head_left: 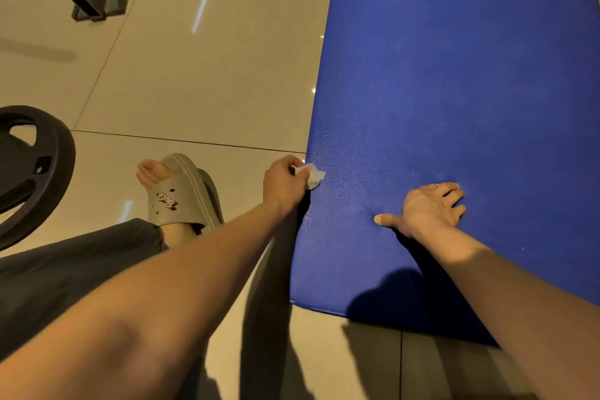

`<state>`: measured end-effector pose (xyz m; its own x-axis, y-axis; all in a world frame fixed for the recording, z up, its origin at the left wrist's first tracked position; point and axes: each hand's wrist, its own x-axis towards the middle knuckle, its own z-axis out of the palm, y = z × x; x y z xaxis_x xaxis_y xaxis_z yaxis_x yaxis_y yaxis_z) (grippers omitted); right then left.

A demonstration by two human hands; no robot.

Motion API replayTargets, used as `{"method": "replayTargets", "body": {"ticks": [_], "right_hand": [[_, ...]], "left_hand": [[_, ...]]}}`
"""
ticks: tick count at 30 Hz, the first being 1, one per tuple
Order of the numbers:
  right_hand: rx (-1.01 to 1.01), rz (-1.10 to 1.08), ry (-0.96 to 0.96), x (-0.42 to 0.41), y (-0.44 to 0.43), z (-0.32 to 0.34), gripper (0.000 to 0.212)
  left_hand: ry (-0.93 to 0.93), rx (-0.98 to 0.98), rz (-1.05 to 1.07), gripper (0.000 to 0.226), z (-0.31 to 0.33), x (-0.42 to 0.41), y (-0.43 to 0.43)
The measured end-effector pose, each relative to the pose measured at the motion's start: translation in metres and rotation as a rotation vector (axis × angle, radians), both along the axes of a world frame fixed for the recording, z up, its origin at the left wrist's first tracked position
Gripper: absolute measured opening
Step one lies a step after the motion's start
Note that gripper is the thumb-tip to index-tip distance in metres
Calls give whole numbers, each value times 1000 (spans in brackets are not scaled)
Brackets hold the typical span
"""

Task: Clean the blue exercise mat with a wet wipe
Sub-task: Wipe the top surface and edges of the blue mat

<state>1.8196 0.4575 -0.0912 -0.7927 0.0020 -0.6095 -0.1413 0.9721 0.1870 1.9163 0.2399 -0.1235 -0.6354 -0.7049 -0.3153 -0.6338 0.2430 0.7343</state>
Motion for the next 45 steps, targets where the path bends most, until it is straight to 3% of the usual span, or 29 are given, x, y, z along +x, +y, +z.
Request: {"method": "replayTargets", "body": {"ticks": [4, 10, 13, 17, 21, 26, 30, 34, 38, 45], "right_hand": [[5, 2, -11, 0, 0, 2, 148], [3, -9, -20, -2, -1, 3, 148], [1, -20, -26, -2, -3, 3, 147], [10, -27, -29, -4, -4, 3, 146], [-1, -20, -13, -2, -2, 3, 145], [9, -17, -19, -3, -1, -2, 148], [12, -15, -18, -4, -1, -1, 146], [14, -23, -25, -6, -3, -3, 142], [3, -28, -18, -4, -1, -4, 142], [20, -25, -28, -7, -2, -9, 137]], "left_hand": [[-65, 49, -110, 13, -6, 14, -6], [-138, 314, -152, 17, 7, 119, 43], [-144, 253, -127, 18, 12, 122, 49], [-43, 114, -48, 16, 14, 59, 30], [-70, 79, -58, 17, 2, 26, 9], [-95, 282, -218, 37, 15, 99, 29], [-290, 360, -379, 16, 16, 163, 49], [-95, 293, -87, 20, 14, 127, 46], [-78, 253, -18, 13, 8, 68, 26], [-244, 373, -76, 21, 9, 159, 63]]}}
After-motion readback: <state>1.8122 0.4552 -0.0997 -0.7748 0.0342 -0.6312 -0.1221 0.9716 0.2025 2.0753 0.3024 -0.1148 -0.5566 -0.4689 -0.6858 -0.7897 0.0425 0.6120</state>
